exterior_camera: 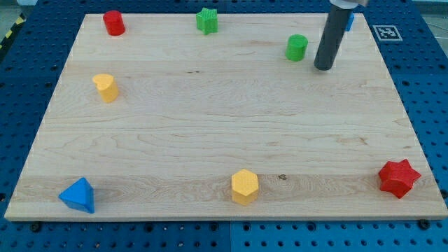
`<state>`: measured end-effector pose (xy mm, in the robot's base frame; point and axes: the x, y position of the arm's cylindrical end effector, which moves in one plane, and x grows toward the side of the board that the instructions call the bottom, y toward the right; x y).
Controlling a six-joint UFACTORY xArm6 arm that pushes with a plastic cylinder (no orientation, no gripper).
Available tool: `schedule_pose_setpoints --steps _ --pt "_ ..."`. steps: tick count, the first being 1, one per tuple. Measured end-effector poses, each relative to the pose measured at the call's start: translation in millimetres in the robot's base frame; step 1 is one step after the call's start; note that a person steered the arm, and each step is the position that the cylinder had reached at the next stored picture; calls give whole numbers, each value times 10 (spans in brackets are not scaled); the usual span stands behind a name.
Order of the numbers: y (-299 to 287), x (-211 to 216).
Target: Slide the green circle into the right side of the green star
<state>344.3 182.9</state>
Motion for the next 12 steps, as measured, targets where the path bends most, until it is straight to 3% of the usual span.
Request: schedule_pose_setpoints --steps 2,6,12 --pt "-51 -330" --pt "-471 -231" --pt "-938 -632"
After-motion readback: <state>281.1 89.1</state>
